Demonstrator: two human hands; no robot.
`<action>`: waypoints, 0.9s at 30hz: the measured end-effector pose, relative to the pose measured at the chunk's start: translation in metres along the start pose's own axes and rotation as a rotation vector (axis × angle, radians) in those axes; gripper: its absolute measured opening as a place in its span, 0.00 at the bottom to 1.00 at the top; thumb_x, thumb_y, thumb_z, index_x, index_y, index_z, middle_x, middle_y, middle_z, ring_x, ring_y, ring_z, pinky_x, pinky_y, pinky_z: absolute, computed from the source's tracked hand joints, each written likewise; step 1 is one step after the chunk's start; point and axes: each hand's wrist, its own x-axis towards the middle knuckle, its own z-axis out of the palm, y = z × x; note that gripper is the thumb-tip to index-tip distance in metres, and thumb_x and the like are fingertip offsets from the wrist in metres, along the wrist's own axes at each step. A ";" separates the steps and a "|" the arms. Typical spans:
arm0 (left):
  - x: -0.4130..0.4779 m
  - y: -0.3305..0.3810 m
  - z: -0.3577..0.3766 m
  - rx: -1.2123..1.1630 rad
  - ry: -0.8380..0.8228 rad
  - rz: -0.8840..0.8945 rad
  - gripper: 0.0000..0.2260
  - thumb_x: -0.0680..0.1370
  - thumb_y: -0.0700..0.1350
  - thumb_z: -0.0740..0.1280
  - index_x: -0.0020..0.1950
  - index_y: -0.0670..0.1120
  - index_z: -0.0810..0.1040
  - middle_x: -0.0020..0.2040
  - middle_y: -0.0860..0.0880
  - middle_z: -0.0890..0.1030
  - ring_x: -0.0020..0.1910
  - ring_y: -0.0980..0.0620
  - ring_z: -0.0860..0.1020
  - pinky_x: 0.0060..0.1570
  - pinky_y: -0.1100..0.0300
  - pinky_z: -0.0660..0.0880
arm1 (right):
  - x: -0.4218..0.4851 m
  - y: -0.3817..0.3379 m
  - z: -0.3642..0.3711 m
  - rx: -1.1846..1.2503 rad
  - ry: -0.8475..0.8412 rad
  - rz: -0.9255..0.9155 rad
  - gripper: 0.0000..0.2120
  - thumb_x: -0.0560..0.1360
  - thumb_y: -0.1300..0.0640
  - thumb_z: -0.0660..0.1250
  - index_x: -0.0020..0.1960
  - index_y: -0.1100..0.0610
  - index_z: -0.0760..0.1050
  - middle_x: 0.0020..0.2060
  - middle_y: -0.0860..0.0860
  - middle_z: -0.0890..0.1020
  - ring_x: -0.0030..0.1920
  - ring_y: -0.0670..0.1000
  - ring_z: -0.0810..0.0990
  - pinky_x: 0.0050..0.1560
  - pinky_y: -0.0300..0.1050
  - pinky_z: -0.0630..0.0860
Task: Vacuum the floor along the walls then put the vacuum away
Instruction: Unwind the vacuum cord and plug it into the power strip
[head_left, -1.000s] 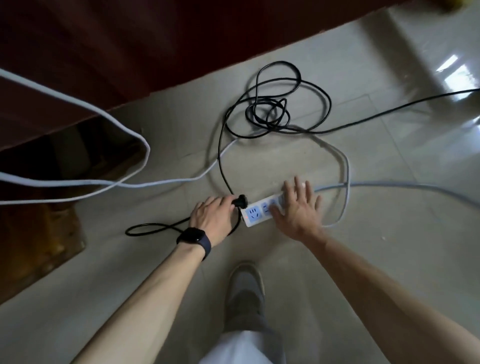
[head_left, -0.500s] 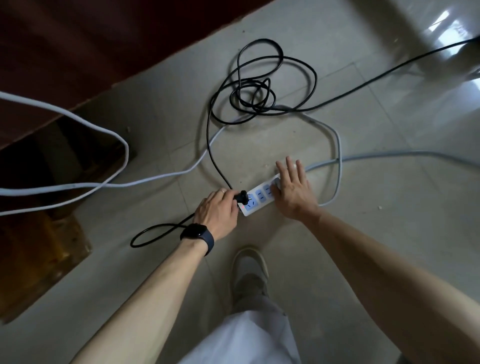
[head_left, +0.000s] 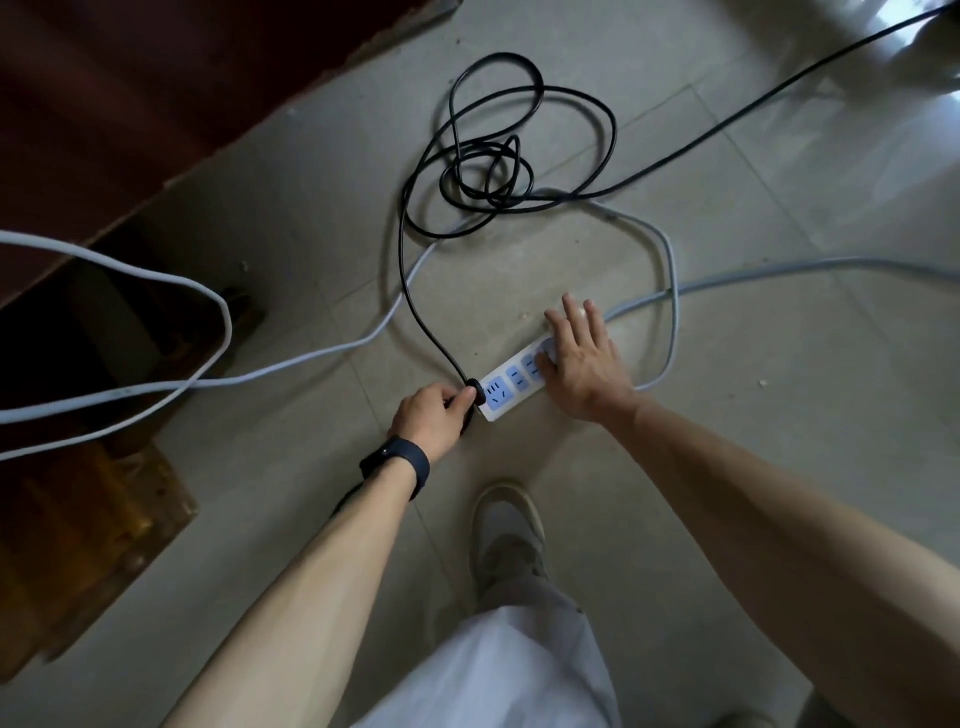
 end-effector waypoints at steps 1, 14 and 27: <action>0.001 0.000 -0.001 -0.005 -0.002 -0.003 0.19 0.79 0.61 0.61 0.50 0.48 0.83 0.51 0.47 0.84 0.53 0.44 0.79 0.47 0.57 0.73 | 0.000 0.000 0.000 0.002 0.002 0.001 0.31 0.85 0.45 0.56 0.84 0.55 0.51 0.85 0.53 0.45 0.83 0.58 0.40 0.80 0.64 0.53; 0.009 0.030 -0.006 0.257 -0.059 -0.083 0.21 0.78 0.64 0.60 0.38 0.47 0.74 0.36 0.47 0.73 0.38 0.43 0.72 0.38 0.56 0.68 | -0.002 -0.003 -0.001 0.010 -0.003 0.012 0.30 0.85 0.46 0.56 0.83 0.55 0.53 0.84 0.53 0.44 0.83 0.58 0.39 0.80 0.65 0.52; 0.012 0.059 -0.009 0.211 -0.111 -0.155 0.17 0.78 0.55 0.62 0.38 0.45 0.80 0.36 0.52 0.85 0.44 0.47 0.81 0.46 0.56 0.79 | 0.000 -0.001 0.002 0.013 0.011 0.020 0.29 0.85 0.46 0.56 0.82 0.55 0.55 0.85 0.52 0.44 0.83 0.58 0.39 0.80 0.65 0.52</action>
